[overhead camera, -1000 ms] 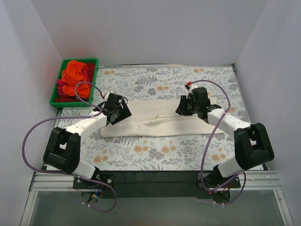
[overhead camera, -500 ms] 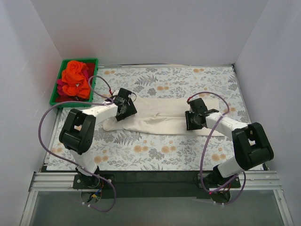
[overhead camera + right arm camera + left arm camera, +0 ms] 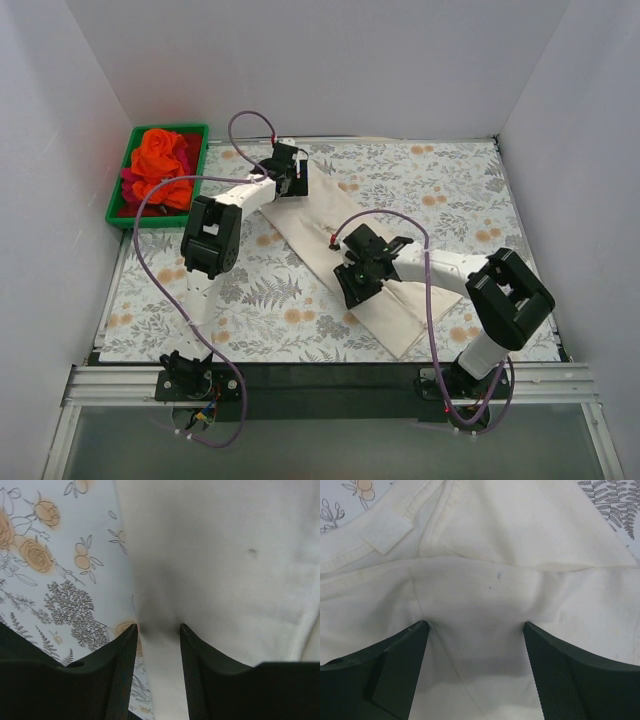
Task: Fold and stack the t-shirts
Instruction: Fold the tshirt
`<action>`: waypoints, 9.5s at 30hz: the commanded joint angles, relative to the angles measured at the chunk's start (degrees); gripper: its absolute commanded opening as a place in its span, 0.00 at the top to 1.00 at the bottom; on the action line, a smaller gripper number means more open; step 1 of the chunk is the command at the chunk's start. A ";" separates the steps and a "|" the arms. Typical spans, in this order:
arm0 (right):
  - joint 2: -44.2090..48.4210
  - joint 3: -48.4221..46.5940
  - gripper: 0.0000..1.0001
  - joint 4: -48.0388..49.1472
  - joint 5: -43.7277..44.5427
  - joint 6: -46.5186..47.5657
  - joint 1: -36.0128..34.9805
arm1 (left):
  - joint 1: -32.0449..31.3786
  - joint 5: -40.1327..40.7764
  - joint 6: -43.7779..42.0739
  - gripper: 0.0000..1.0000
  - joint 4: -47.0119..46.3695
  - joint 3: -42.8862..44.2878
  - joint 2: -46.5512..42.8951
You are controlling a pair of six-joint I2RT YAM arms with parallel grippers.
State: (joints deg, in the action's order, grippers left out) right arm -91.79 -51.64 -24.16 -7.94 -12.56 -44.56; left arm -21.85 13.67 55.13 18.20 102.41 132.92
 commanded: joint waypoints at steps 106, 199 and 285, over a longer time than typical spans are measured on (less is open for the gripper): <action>3.97 -5.66 0.66 -11.78 7.14 1.49 -14.60 | -15.51 -5.85 4.10 0.29 -5.01 1.74 -2.65; 15.09 -5.21 0.99 -21.89 -2.26 -1.86 10.98 | -23.53 -22.91 44.38 1.00 31.46 -59.71 -65.77; -28.09 -40.27 0.80 8.43 -2.43 -1.41 9.39 | -19.20 -6.46 32.05 0.70 9.31 -49.41 -41.08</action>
State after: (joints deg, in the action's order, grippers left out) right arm -118.67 -84.86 -19.09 -11.29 -13.63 -35.90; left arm -41.06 7.51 87.83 28.21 52.80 92.16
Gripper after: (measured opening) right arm 0.198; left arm 0.298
